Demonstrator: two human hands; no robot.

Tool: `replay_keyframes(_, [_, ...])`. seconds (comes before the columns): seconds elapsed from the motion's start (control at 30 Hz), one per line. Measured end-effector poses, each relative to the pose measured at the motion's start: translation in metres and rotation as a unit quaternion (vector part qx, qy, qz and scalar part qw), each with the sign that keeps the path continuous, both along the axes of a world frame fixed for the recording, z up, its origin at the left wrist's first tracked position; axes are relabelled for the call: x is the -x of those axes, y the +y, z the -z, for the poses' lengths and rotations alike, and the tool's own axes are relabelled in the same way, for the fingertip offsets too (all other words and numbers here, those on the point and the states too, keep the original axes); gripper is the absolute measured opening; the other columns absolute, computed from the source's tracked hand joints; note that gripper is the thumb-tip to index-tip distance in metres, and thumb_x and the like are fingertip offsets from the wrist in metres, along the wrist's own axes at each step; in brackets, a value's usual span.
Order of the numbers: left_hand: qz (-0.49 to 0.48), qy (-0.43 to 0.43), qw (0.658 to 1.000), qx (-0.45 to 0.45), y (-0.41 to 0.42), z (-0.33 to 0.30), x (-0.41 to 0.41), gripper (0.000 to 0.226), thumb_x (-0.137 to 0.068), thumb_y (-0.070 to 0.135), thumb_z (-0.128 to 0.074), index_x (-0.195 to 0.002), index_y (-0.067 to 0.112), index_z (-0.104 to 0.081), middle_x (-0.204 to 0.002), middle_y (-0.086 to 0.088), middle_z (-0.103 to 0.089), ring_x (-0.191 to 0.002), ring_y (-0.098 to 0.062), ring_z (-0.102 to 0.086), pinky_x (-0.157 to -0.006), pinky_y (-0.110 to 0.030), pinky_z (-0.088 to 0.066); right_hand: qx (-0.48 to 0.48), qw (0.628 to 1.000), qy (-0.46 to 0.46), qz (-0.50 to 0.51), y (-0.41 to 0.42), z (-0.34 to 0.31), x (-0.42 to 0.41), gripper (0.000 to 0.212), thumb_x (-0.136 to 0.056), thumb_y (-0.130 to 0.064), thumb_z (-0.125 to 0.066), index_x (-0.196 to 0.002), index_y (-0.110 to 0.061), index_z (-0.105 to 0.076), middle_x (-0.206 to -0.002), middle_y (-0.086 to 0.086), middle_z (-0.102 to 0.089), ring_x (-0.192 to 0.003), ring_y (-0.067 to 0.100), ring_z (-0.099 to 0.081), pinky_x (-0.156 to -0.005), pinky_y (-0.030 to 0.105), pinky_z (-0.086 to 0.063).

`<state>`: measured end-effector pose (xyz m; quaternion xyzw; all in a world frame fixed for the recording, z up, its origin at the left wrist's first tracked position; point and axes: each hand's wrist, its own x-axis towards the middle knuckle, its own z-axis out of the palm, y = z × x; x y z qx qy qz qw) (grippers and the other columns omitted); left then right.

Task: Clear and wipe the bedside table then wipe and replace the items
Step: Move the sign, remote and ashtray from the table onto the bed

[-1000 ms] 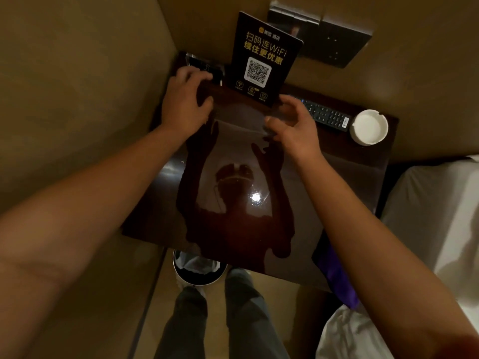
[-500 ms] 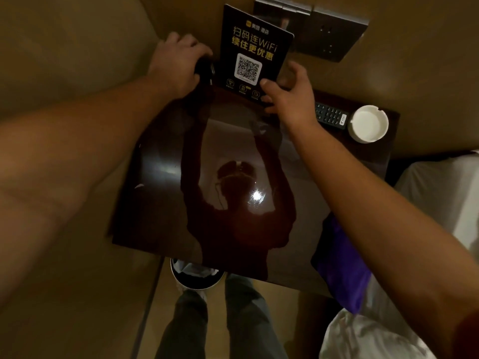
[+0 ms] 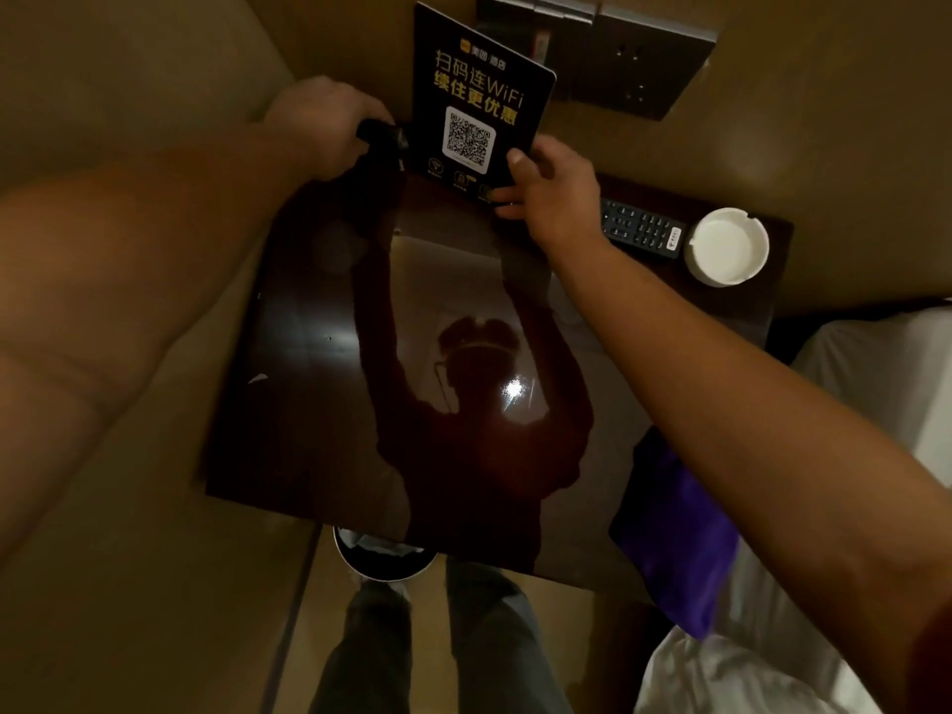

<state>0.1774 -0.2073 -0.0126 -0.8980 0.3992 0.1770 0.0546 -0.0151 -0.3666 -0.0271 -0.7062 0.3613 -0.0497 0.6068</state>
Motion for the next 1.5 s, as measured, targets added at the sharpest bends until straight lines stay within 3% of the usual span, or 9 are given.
replay_keyframes(0.23, [0.008,-0.023,0.999,0.038,0.016,-0.025,0.000,0.043,-0.095,0.011,-0.068,-0.138,0.013,-0.063,-0.133,-0.023,-0.065,-0.122,-0.044,-0.058,-0.096,-0.051,-0.048,-0.009,0.998,-0.059,-0.022,0.000,-0.015,0.003,0.024,-0.108,-0.010,-0.048,-0.127,-0.004,-0.062,-0.119,0.012,-0.070,-0.087,0.023,-0.076,-0.076,0.033,-0.064])
replay_keyframes(0.63, [0.035,0.000,0.998,0.047,0.028,-0.091,0.045,0.044,-0.094,0.013,-0.070,-0.137,0.017,-0.063,-0.127,-0.019,-0.069,-0.117,-0.041,-0.062,-0.094,-0.048,-0.050,-0.015,0.994,-0.108,-0.008,0.011,-0.059,0.052,0.021,-0.107,-0.012,-0.050,-0.123,-0.012,-0.063,-0.113,0.004,-0.072,-0.091,0.022,-0.076,-0.081,0.037,-0.064])
replay_keyframes(0.77, [0.055,0.014,0.996,0.067,0.028,-0.097,0.075,0.043,-0.093,0.013,-0.071,-0.135,0.020,-0.065,-0.124,-0.017,-0.071,-0.113,-0.038,-0.065,-0.092,-0.045,-0.051,-0.012,0.993,-0.113,0.027,0.023,-0.067,0.091,0.022,-0.108,-0.013,-0.050,-0.126,-0.011,-0.062,-0.115,0.004,-0.072,-0.092,0.020,-0.076,-0.079,0.032,-0.063])
replay_keyframes(1.0, [0.091,0.019,0.994,0.052,0.035,-0.104,0.124,0.043,-0.095,0.018,-0.070,-0.136,0.027,-0.063,-0.126,-0.013,-0.070,-0.115,-0.039,-0.063,-0.091,-0.046,-0.052,-0.001,0.988,-0.116,0.100,0.050,-0.087,0.165,0.024,-0.107,-0.011,-0.049,-0.129,-0.008,-0.060,-0.119,0.011,-0.072,-0.099,0.032,-0.074,-0.081,0.035,-0.063])
replay_keyframes(1.27, [0.166,0.025,0.985,0.038,0.028,-0.127,0.194,0.043,-0.096,0.017,-0.067,-0.136,0.033,-0.061,-0.125,-0.009,-0.069,-0.114,-0.035,-0.063,-0.088,-0.048,-0.052,0.033,0.976,-0.096,0.192,0.075,-0.110,0.266,0.022,-0.107,-0.015,-0.050,-0.126,-0.011,-0.061,-0.113,0.002,-0.071,-0.097,0.021,-0.075,-0.079,0.032,-0.064])
replay_keyframes(1.5, [0.256,0.062,0.963,0.062,0.000,-0.130,0.279,0.046,-0.094,0.017,-0.069,-0.136,0.034,-0.062,-0.126,-0.006,-0.070,-0.115,-0.032,-0.064,-0.092,-0.049,-0.053,0.027,0.943,-0.114,0.311,0.088,-0.113,0.361,0.013,-0.107,-0.014,-0.050,-0.110,-0.019,-0.062,-0.102,-0.001,-0.072,-0.084,0.016,-0.073,-0.072,0.030,-0.062])
